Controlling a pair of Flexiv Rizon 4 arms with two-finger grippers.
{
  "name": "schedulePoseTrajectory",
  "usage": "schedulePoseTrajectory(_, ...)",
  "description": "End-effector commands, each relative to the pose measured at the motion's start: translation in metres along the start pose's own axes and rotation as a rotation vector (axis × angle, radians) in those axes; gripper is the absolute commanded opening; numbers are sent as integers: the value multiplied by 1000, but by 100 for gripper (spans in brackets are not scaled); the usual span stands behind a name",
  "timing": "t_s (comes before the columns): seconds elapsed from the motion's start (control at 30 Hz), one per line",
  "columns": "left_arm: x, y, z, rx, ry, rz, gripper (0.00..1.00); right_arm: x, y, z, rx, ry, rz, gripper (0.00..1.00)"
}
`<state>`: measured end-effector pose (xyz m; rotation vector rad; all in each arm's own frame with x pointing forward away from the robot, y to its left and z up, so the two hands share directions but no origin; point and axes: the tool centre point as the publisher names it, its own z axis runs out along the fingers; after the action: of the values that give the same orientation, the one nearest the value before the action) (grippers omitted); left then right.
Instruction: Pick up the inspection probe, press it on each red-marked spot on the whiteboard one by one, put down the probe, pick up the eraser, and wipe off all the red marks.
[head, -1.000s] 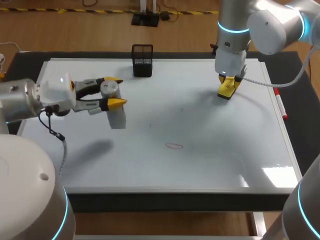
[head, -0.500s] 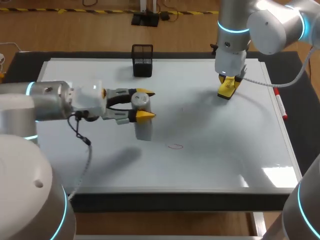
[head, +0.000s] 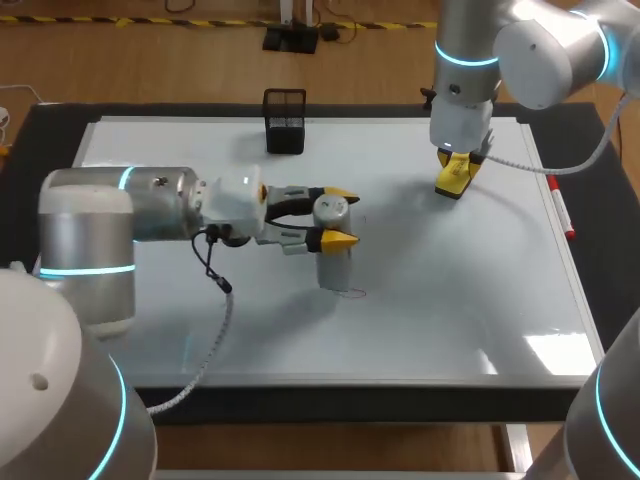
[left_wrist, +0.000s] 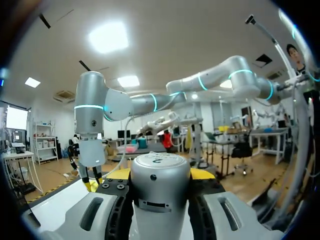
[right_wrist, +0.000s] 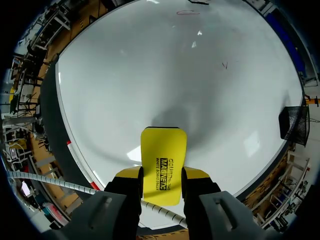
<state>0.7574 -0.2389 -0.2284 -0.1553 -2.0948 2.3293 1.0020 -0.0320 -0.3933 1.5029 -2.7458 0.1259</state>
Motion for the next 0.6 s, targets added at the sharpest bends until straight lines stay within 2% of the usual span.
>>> schedulePoseTrajectory(0.03, -5, 10, 10, 10, 8, 3, 0, 0, -1, -1, 1, 2, -2, 0)
schedulePoseTrajectory(0.6, -4, 29, 15, 1, 17, -19, 0, 0, -1, -1, 1, 2, -2, 0)
